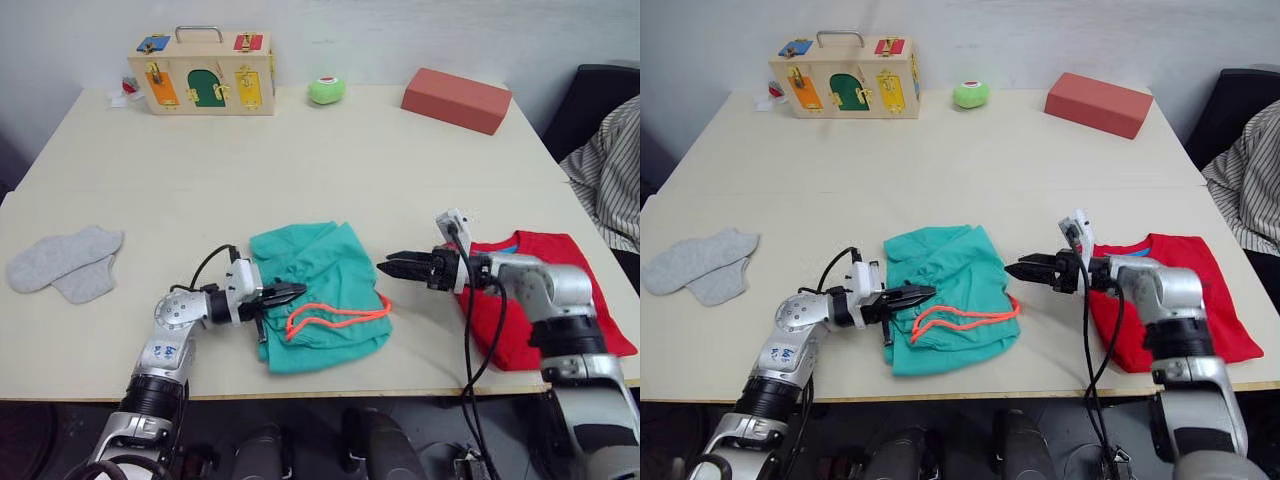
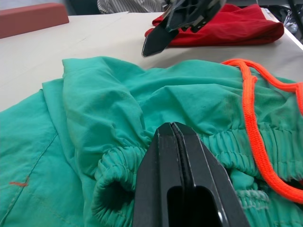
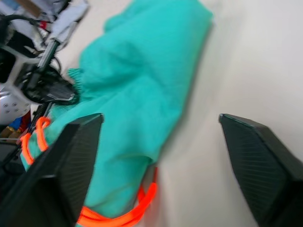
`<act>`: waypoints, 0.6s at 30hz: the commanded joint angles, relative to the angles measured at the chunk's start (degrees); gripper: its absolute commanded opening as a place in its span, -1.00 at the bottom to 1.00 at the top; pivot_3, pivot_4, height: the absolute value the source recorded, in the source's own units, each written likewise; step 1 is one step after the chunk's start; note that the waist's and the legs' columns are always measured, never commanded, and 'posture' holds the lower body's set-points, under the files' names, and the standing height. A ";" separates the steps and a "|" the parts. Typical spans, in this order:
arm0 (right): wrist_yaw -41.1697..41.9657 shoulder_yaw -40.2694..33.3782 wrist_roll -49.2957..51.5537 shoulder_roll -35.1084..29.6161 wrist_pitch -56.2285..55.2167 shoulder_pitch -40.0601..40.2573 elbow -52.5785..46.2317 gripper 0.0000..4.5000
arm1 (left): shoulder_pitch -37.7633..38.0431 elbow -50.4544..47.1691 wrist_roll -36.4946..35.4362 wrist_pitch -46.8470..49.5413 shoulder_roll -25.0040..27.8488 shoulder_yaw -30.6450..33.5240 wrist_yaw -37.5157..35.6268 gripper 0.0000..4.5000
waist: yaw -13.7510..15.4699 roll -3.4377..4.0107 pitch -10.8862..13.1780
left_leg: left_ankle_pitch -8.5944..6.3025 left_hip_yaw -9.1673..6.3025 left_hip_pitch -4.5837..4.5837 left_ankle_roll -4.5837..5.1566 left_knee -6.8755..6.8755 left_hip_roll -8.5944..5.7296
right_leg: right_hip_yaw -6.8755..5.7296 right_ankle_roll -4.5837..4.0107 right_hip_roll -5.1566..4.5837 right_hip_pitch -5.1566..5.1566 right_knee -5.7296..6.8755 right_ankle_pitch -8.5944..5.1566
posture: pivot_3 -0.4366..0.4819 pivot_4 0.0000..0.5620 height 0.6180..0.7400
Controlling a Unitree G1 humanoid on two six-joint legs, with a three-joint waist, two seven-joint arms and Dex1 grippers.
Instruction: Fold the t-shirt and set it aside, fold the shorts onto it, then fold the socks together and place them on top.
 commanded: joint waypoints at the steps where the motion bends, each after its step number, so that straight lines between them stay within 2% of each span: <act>1: -1.50 1.66 0.25 1.61 9.15 -3.58 3.32 0.98 | 0.60 -0.48 -1.18 0.08 0.78 0.82 -0.58 -1.00 | 0.00 0.00 0.00 | 0.00 0.01 0.00 0.00 0.00 -0.01 | 0.00 0.00 0.00 0.00 0.00 0.00 | -0.05 -0.47 1.00; 4: 0.66 6.66 0.62 3.24 13.91 -5.32 2.34 0.98 | 0.49 -0.26 -1.21 0.01 0.92 0.71 -0.98 -1.00 | -0.08 0.01 0.00 | -0.01 0.01 0.00 0.00 0.00 0.00 | 0.00 0.00 0.00 0.02 -0.02 0.00 | -0.05 -0.47 1.00; 10: 0.88 5.95 2.07 8.69 17.90 -10.13 4.24 0.98 | -0.33 1.77 -0.31 -1.58 1.45 0.50 -2.14 -1.00 | -0.32 0.01 -0.01 | -0.01 0.03 -0.01 -0.01 0.00 0.03 | -0.01 0.00 0.05 0.01 0.00 0.00 | -0.05 -0.47 1.00; 13: -0.77 2.21 2.81 11.47 18.99 -11.87 7.47 0.73 | -0.59 2.71 -0.10 -2.42 1.14 0.77 -1.65 -1.00 | -0.27 0.01 -0.01 | -0.01 0.04 -0.04 0.00 0.00 0.00 | -0.01 0.00 0.03 0.00 -0.01 0.00 | -0.05 -0.47 1.00; 18: -0.78 3.45 1.84 10.91 17.89 -9.96 5.90 0.02 | -0.41 2.98 0.01 -1.74 0.89 0.50 -0.95 -1.00 | -0.04 0.01 -0.01 | -0.03 0.04 -0.12 0.02 0.01 -0.02 | -0.02 0.00 0.01 -0.04 -0.03 0.00 | -0.05 -0.47 1.00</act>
